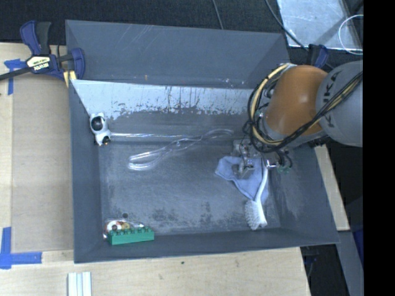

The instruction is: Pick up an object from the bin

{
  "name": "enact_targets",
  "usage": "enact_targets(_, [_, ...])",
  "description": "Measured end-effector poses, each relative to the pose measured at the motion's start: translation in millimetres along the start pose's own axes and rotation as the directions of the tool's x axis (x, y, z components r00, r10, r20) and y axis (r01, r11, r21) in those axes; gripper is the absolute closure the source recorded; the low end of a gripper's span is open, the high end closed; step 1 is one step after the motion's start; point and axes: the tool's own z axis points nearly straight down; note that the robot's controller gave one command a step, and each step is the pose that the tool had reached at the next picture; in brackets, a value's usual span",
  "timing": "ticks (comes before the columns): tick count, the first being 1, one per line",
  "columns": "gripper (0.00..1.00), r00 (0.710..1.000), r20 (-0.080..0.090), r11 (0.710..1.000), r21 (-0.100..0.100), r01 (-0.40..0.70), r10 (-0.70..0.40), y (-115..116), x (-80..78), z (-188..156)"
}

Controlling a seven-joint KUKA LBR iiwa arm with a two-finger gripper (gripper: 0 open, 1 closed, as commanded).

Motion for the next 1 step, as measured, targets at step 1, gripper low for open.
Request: enact_targets(1, [1.00, 1.000, -0.004, 1.000, -0.001, -0.015, 0.015, 8.1, 14.5, -122.6])
